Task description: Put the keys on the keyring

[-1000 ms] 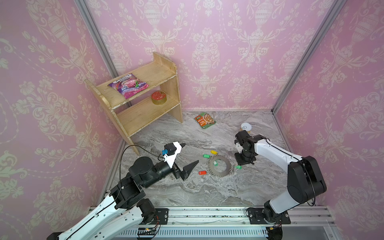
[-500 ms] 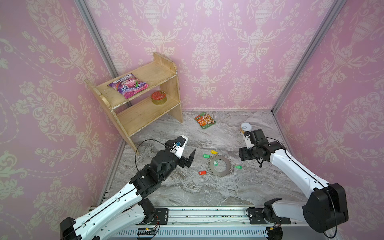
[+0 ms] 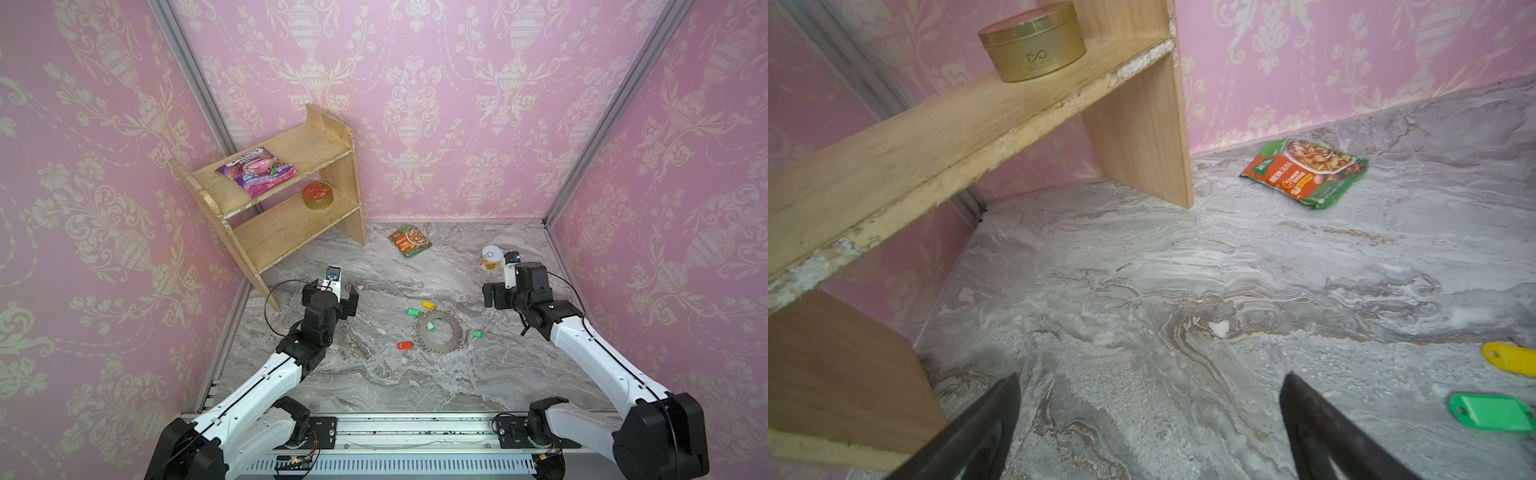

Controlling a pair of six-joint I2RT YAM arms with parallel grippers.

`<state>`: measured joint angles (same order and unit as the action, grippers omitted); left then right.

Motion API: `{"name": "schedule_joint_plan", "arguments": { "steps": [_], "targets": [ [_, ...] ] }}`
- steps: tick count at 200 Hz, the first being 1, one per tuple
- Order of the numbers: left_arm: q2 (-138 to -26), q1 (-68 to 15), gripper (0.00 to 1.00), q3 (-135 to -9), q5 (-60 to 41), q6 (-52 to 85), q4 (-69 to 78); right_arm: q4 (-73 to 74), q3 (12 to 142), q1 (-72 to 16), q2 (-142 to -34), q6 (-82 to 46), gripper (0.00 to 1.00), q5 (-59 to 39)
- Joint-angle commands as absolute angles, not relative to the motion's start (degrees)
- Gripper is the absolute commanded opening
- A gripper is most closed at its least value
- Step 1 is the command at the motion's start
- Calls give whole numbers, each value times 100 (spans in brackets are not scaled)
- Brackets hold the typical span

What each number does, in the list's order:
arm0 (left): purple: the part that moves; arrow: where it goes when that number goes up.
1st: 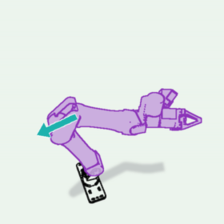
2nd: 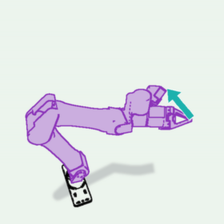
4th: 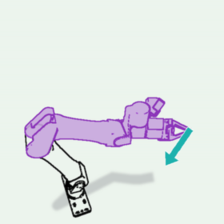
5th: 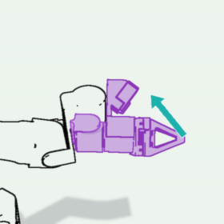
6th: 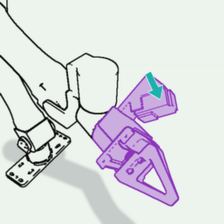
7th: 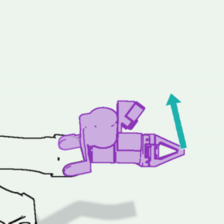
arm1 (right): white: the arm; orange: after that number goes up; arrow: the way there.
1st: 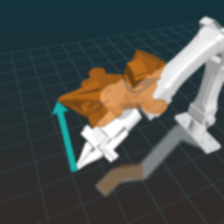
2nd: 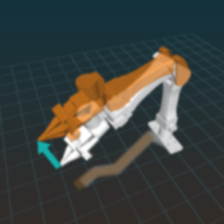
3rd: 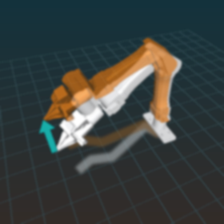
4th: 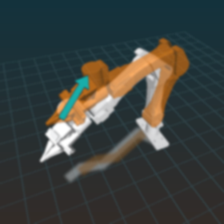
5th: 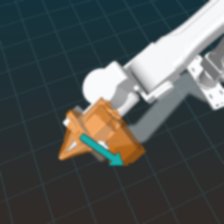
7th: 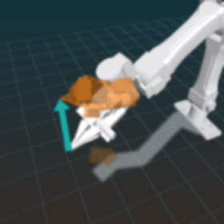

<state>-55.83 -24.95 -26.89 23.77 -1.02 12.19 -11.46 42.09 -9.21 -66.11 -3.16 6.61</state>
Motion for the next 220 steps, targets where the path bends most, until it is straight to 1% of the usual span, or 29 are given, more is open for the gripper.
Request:
{"name": "schedule_joint_plan", "arguments": {
  "steps": [1, 18, 43, 64, 110, 131, 146, 171, 190, 212, 220],
  "targets": [
    [-5739, -2202, 99, -2292, 2496, -374, 2167, 590, 3561, -815, -6661, 167, 100, 792],
    [-5967, -1943, 99, -1968, 2494, -457, 2799, 1590, 3112, -792, -6798, 331, 100, 749],
    [-6470, -1669, 99, -1729, 2007, -705, 3814, 2212, 2901, -767, -7156, 534, 100, 505],
    [-7041, -1407, 99, -1597, 2023, -641, 4485, 2763, 2728, -757, -7449, 644, 100, 463],
    [-8164, -1122, 99, -1692, 2103, -894, 5445, 3637, 2405, -721, -7794, 570, 100, 301],
    [-8622, -985, 98, -1725, 2199, -777, 5833, 4076, 2256, -721, -7947, 566, 100, 205],
    [-8945, -911, 97, -1740, 2289, -726, 6162, 3998, 2269, -717, -7958, 541, 100, 267],
    [-8973, -822, 97, -1714, 2236, -602, 6226, 4232, 2150, -681, -7954, 449, 100, 346],
    [-8981, -591, 97, -1657, 1953, -330, 6258, 4477, 2076, -490, -8072, 213, 100, 347],
    [-9044, -423, 96, -1637, 1715, -192, 6332, 5522, 1799, -400, -8586, 168, 100, 203],
    [-9061, -408, 96, -1635, 1686, -186, 6362, 5274, 1834, -398, -8505, 166, 100, 227]
  ]
}}
